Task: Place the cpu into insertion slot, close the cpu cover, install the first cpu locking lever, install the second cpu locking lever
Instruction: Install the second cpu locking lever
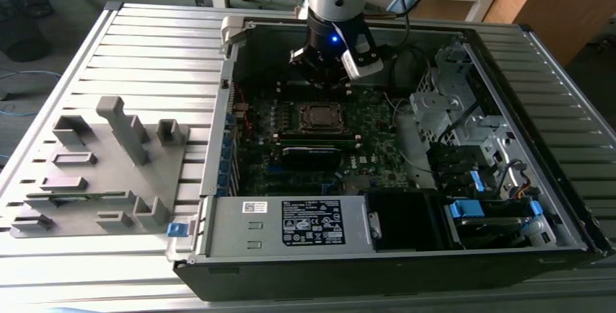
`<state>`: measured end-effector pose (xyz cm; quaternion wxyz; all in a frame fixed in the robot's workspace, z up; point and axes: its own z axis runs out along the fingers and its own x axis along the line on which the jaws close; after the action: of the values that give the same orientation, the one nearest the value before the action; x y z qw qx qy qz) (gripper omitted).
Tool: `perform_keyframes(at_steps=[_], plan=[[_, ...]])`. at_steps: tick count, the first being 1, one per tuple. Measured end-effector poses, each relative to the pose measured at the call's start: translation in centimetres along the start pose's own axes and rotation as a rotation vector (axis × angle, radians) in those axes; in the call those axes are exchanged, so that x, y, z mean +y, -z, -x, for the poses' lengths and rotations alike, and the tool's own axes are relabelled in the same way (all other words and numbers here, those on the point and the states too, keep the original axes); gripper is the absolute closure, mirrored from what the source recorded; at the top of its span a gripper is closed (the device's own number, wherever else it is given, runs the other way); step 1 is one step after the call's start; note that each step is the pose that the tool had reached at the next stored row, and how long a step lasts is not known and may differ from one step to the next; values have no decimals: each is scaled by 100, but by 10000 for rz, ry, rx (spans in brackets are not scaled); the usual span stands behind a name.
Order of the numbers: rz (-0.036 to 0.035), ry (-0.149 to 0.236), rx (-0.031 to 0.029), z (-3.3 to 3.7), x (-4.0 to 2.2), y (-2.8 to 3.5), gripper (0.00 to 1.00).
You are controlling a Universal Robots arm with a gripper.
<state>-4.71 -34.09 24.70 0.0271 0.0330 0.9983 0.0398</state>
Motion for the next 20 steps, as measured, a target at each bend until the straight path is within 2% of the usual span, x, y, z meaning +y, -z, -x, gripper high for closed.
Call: perform_keyframes(at_steps=[9,15,20], plan=[[0,1,0,1,-14,2,89],[0,0,0,6,-89,7,89],[0,0,0,12,-182,14,89]])
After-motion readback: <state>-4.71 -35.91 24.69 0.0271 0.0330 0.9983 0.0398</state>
